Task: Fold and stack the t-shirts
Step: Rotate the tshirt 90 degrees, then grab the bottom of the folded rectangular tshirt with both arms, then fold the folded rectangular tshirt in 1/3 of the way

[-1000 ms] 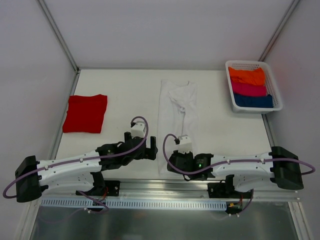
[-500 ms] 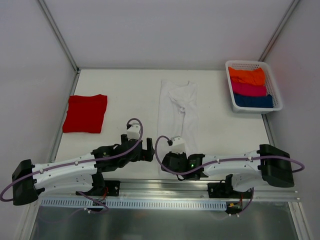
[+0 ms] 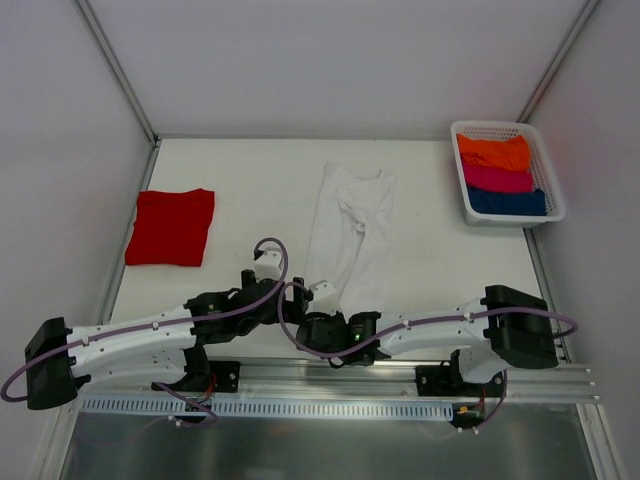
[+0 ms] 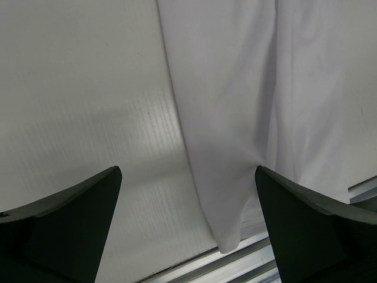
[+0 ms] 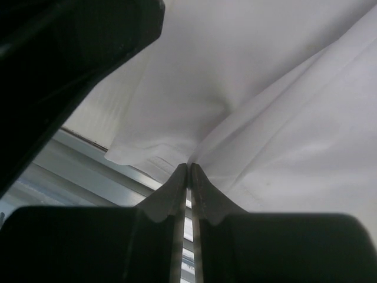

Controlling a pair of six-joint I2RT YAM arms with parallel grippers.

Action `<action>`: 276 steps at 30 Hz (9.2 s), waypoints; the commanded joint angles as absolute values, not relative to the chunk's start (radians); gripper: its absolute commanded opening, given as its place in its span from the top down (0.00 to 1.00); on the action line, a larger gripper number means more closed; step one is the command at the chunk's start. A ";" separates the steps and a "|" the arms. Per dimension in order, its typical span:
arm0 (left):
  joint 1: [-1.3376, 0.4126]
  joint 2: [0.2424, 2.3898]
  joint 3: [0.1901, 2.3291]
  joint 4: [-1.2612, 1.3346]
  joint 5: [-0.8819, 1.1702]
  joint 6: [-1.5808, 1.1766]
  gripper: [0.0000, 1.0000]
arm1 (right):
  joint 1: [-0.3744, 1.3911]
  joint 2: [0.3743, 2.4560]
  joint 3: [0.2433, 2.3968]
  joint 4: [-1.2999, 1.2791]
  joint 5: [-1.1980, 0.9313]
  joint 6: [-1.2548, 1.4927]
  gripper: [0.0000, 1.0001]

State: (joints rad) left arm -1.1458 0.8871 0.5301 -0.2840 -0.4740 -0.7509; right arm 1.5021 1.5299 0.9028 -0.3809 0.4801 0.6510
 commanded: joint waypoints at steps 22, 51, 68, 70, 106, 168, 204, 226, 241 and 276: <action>-1.152 0.943 0.526 -0.305 -0.460 -0.801 0.01 | 1.726 1.487 1.026 -0.444 0.589 0.655 0.61; -1.154 0.282 0.130 -0.282 -0.178 -1.043 0.01 | 1.816 1.200 0.600 -0.758 0.890 1.454 0.46; -1.155 0.569 0.057 0.112 -0.018 -1.068 0.01 | 1.815 1.216 0.580 -0.792 0.877 1.585 0.46; -1.154 0.572 0.048 0.135 -0.011 -1.074 0.01 | 1.816 1.219 0.569 -0.763 0.876 1.588 0.46; -1.164 0.821 -0.026 0.463 0.023 -1.100 0.01 | 1.816 1.310 0.551 -0.650 0.891 1.635 0.44; -1.364 0.994 0.386 -0.112 -0.374 -1.000 1.00 | 1.812 1.394 0.836 -1.069 0.928 1.592 1.00; -0.925 1.529 0.916 0.060 -0.256 -0.477 1.00 | 1.125 1.433 0.827 -0.365 0.928 0.574 1.00; -0.709 1.809 1.172 -0.021 -0.189 -0.396 0.01 | 0.805 1.694 1.066 -0.253 0.776 0.318 0.19; -0.825 1.361 0.936 0.032 -0.276 -0.403 0.61 | 0.939 1.250 0.950 -0.317 0.782 0.253 0.95; -0.853 1.598 0.756 0.201 -0.140 -0.535 1.00 | 0.891 1.838 1.138 -0.201 0.621 0.316 1.00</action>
State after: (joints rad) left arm -0.8299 1.6192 0.7799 0.1909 -0.1406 -0.5190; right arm 0.9005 1.8133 1.0565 -0.2352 0.6350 0.3454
